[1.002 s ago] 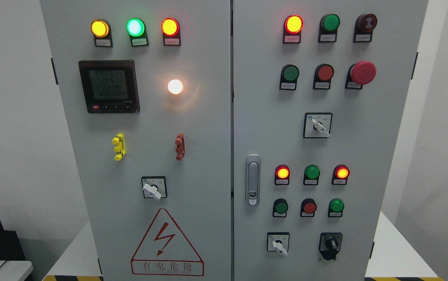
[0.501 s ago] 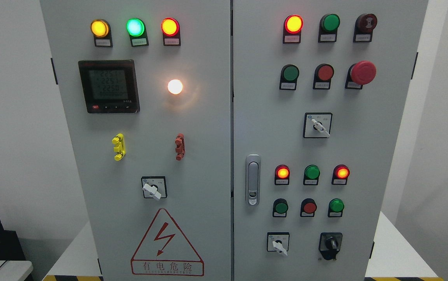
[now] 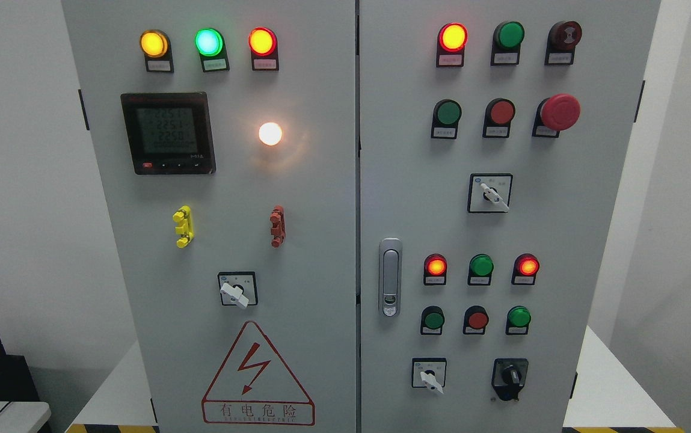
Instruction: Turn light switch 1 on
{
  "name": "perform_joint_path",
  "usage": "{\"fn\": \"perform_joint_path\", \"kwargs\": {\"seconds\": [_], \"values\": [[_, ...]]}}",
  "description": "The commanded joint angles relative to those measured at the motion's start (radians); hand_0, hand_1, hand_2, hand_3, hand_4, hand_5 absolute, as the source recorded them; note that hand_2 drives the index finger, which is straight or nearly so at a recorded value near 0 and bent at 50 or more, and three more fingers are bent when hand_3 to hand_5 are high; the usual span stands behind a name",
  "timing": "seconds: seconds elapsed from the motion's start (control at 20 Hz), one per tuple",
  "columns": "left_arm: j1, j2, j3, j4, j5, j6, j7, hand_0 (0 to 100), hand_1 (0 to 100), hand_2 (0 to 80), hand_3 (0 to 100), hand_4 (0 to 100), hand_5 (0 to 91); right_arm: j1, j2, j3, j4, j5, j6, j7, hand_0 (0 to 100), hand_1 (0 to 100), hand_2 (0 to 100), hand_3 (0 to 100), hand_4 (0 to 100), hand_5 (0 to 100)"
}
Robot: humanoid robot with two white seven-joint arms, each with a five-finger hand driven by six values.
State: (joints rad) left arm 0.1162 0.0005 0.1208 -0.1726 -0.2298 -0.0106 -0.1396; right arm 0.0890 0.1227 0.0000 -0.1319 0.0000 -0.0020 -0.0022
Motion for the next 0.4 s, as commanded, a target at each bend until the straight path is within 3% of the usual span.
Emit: {"fn": "perform_joint_path", "kwargs": {"seconds": [0.0, 0.35], "values": [[-0.006, -0.022, -0.061, 0.038, 0.036, 0.001, 0.0, 29, 7, 0.0, 0, 0, 0.0, 0.0, 0.0, 0.02, 0.0, -0.026, 0.0, 0.001, 12, 39, 0, 0, 0, 0], [-0.006, -0.03, -0.061, 0.038, 0.047, 0.0, 0.0, 30, 5, 0.0, 0, 0, 0.0, 0.0, 0.0, 0.02, 0.0, -0.026, 0.0, 0.001, 12, 39, 0, 0, 0, 0]]}}
